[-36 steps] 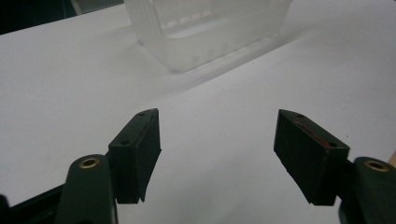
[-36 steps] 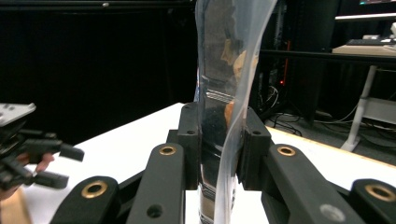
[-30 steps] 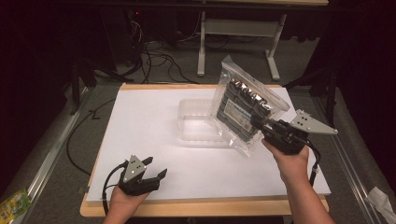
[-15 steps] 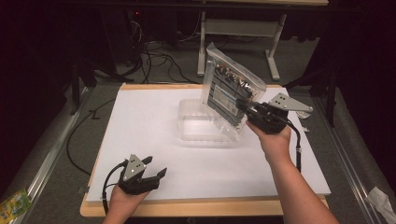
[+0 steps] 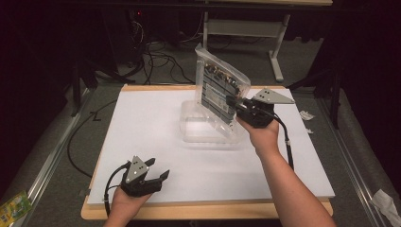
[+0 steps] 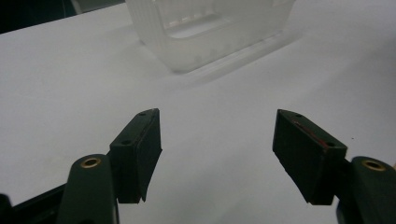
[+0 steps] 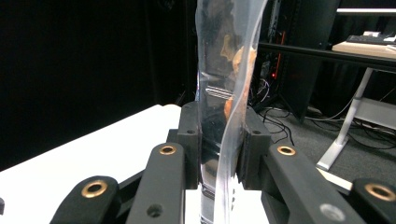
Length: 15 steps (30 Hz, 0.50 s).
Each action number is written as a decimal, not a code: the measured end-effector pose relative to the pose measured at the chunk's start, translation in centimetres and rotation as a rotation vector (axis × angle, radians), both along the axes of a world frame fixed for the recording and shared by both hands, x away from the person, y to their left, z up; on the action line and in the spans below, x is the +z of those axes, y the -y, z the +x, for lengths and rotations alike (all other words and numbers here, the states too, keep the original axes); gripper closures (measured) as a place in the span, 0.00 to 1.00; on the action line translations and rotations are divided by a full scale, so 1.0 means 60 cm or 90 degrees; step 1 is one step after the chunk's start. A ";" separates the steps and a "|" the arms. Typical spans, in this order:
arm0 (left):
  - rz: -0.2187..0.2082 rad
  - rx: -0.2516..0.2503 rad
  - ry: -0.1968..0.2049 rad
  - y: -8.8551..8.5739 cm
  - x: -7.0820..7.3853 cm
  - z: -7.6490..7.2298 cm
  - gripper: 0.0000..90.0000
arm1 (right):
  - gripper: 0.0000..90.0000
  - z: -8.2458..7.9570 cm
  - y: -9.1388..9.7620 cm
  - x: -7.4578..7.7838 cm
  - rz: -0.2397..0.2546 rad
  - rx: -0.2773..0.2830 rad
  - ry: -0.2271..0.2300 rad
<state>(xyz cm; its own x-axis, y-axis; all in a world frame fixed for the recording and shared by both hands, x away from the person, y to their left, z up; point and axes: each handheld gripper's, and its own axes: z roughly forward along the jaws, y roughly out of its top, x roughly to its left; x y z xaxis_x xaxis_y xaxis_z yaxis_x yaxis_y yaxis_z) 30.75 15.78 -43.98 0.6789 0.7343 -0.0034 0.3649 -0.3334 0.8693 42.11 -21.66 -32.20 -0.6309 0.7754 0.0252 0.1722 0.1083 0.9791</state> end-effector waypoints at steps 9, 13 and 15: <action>-0.002 -0.001 0.001 -0.001 0.001 0.001 0.37 | 0.84 0.028 -0.021 -0.007 -0.004 0.004 -0.003; -0.002 -0.002 0.001 0.000 0.001 0.002 0.37 | 0.84 0.040 -0.030 -0.009 -0.003 0.004 -0.009; -0.002 -0.002 0.001 0.000 0.001 0.002 0.37 | 0.84 0.044 -0.032 -0.010 -0.007 0.006 -0.009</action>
